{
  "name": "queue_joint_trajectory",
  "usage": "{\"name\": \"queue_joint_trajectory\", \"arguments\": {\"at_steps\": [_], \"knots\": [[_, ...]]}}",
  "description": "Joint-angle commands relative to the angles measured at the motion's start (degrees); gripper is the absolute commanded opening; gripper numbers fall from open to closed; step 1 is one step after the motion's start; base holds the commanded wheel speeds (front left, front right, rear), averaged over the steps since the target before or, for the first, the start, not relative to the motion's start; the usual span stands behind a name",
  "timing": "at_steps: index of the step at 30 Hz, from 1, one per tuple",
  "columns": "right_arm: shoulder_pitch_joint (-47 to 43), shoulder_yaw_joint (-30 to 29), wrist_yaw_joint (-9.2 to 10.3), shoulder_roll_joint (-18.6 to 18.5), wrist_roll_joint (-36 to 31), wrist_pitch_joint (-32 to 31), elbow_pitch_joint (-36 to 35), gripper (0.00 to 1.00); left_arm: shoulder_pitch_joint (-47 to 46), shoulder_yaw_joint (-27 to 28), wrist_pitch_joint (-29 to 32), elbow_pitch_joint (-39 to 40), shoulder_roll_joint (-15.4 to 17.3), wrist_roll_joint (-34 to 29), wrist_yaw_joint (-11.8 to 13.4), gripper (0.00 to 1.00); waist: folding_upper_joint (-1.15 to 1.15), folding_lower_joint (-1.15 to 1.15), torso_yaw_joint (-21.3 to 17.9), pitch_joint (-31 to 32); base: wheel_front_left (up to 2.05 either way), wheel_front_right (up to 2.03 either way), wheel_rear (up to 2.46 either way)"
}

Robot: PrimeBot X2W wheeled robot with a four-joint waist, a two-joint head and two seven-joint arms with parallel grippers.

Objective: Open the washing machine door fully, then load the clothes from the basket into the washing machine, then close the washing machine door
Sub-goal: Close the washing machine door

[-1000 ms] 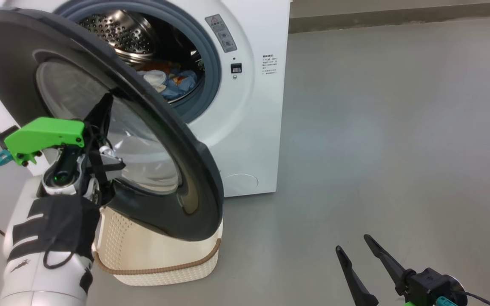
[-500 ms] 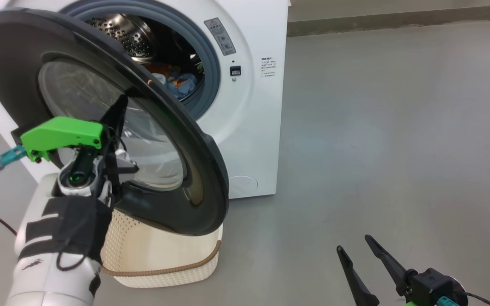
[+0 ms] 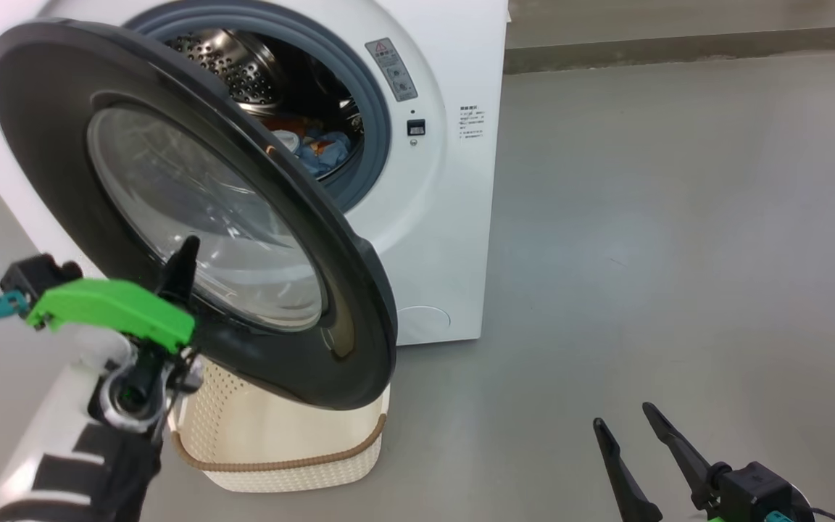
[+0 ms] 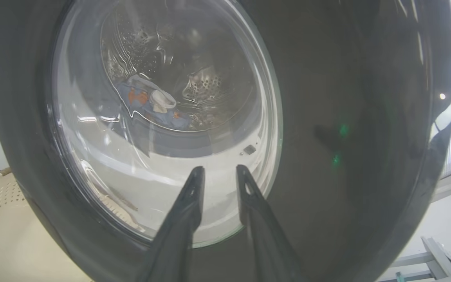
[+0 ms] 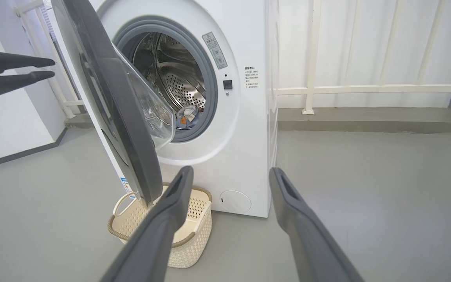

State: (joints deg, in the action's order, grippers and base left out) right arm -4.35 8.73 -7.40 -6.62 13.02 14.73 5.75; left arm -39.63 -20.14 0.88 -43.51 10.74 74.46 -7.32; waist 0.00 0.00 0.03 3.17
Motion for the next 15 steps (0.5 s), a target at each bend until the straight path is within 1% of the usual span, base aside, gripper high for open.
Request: {"name": "queue_joint_trajectory", "arguments": {"at_steps": [1,2,3,6,9,15], "knots": [[0.43,0.80,-0.09,-0.03,-0.59,0.27,-1.69,1.00,0.11,0.32,-1.85,2.63,3.03,-2.17,-0.16,0.79,0.00,0.00,0.37,0.11,0.00,0.00,0.00],[0.33,0.59,-0.09,0.02,-0.66,0.27,-1.79,1.00,1.01,-0.77,-3.00,3.44,3.93,-3.90,-0.16,0.92,0.00,0.00,0.48,0.15,0.00,0.00,0.00],[0.22,0.40,-0.09,0.05,-0.73,0.27,-1.87,1.00,2.02,-1.62,-4.43,4.03,4.72,-5.54,-0.16,1.00,0.00,0.00,0.58,0.22,0.00,0.00,0.00],[-0.06,-0.37,-0.09,0.01,-0.99,0.27,-2.16,1.00,5.23,-3.92,-9.23,5.37,6.62,-10.71,0.36,1.00,0.00,0.00,0.73,0.55,0.00,0.00,0.00],[-0.47,-1.34,-0.09,0.07,-1.27,0.27,-2.60,1.00,8.43,-6.10,-13.29,6.85,8.18,-16.20,2.55,1.00,0.00,0.00,0.93,0.71,0.00,0.00,0.00],[-1.26,-2.50,-0.09,0.13,-1.72,0.27,-3.40,1.00,14.94,-6.23,-15.74,11.98,9.64,-24.11,6.93,1.00,0.00,0.00,1.33,0.67,0.00,0.00,0.00]]}}
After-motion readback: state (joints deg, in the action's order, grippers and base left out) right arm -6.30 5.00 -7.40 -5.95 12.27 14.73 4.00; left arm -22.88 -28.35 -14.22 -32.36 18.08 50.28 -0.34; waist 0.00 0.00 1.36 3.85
